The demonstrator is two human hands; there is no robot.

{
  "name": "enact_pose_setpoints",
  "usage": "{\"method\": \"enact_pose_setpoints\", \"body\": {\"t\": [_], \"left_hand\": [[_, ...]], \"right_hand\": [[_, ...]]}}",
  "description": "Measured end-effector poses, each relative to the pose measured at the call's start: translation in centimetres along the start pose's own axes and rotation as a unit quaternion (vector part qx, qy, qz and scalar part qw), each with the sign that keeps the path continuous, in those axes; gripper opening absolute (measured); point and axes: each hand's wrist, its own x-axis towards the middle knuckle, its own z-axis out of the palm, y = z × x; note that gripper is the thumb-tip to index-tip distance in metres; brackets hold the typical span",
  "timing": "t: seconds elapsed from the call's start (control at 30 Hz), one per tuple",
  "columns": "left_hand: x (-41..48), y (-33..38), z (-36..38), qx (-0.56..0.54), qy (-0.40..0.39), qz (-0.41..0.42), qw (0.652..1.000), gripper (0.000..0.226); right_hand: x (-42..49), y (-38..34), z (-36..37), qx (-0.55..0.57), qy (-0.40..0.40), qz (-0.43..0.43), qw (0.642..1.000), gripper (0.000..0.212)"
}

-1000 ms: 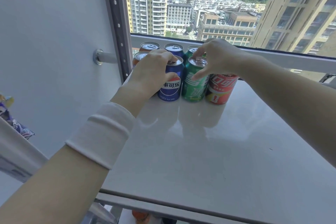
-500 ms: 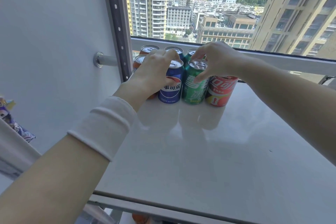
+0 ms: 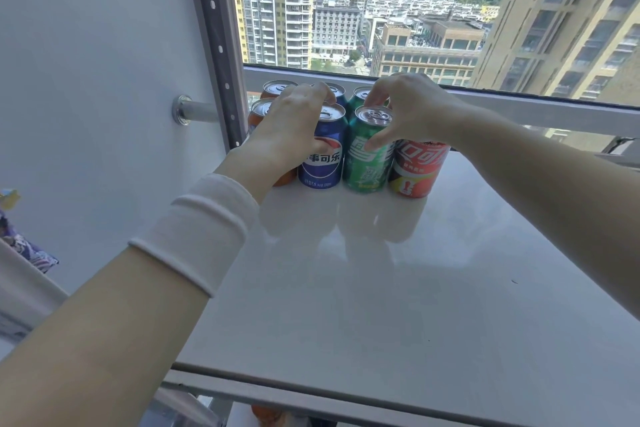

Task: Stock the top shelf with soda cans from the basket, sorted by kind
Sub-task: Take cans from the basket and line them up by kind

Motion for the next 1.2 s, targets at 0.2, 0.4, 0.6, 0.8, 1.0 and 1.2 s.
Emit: {"method": "enact_pose_setpoints", "body": {"t": [0.2, 0.4, 0.6, 0.8, 1.0, 1.2], "left_hand": [[0.0, -0.1, 0.0, 0.012, -0.007, 0.005, 1.0, 0.064], [-0.3, 0.1, 0.2, 0.042, -0.005, 0.009, 0.999, 0.059], [-1.0, 0.6, 0.1, 0.101, 0.006, 0.019, 0.995, 0.054], [-2.6, 2.2, -0.8, 0.099, 0.065, 0.032, 0.992, 0.055], [-6.1, 5.5, -1.4, 0.09, 0.078, 0.036, 0.992, 0.05], [-11.4, 10.5, -1.1, 0.09, 0.066, 0.034, 0.993, 0.051]], "right_hand": [[-0.1, 0.1, 0.2, 0.0, -0.006, -0.005, 1.0, 0.064], [-0.3, 0.0, 0.2, -0.016, -0.008, -0.003, 1.0, 0.061], [-1.0, -0.4, 0.2, -0.035, -0.006, 0.008, 0.999, 0.066], [-3.5, -0.5, 0.2, 0.004, 0.106, 0.02, 0.994, 0.061], [-9.3, -0.8, 0.6, 0.011, 0.156, 0.017, 0.988, 0.055], [-18.0, -0.5, 1.0, 0.005, 0.153, 0.02, 0.988, 0.055]]}}
